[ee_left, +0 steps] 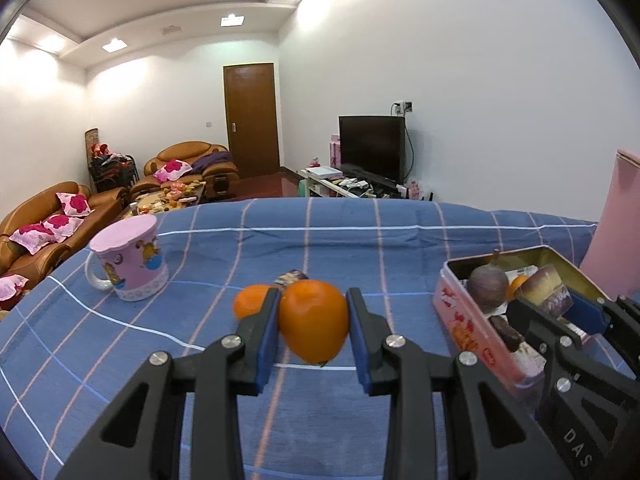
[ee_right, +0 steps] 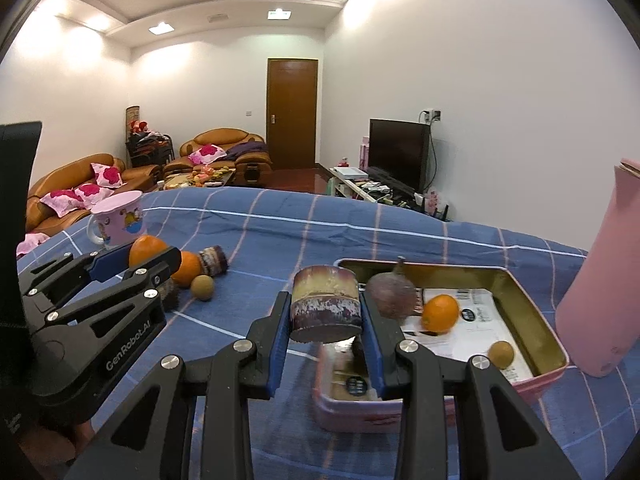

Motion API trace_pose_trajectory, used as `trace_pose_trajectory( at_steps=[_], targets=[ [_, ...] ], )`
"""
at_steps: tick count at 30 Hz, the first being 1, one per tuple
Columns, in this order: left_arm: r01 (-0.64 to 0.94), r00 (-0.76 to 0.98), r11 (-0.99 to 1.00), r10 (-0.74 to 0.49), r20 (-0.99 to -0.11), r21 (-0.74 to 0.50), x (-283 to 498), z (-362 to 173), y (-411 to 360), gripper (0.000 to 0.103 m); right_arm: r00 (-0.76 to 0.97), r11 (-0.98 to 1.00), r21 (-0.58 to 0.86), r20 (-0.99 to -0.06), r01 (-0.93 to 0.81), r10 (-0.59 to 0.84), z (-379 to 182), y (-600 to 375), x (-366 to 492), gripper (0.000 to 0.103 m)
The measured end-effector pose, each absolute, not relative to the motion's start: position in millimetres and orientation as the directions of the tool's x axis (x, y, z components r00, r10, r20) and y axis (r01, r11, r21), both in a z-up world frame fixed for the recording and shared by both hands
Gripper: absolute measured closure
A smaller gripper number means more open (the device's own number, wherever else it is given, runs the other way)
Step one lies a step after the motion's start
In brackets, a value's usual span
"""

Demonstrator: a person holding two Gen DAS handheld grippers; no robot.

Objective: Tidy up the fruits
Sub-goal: 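Lift and carry the jar and the orange over the pink tin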

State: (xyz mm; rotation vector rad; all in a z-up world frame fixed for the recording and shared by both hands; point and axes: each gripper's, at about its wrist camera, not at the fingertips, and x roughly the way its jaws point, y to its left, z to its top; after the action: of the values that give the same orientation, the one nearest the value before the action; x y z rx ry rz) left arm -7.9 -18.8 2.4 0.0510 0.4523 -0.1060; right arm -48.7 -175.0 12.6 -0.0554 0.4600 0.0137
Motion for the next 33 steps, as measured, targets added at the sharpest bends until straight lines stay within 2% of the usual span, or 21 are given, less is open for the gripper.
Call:
trace_pose_trajectory(
  at_steps=[19, 33],
  targets=[
    [0.209, 0.891, 0.978, -0.182, -0.417, 0.021, -13, 7, -86, 0.069, 0.904, 0.996, -0.034, -0.418, 0.084, -0.091, 21, -247, -52, 0.068],
    [0.313, 0.850, 0.950, -0.274, -0.449, 0.014, -2, 7, -152, 0.068, 0.879, 0.964, -0.021, -0.407, 0.264, -0.249, 26, -324, -48, 0.068]
  ],
)
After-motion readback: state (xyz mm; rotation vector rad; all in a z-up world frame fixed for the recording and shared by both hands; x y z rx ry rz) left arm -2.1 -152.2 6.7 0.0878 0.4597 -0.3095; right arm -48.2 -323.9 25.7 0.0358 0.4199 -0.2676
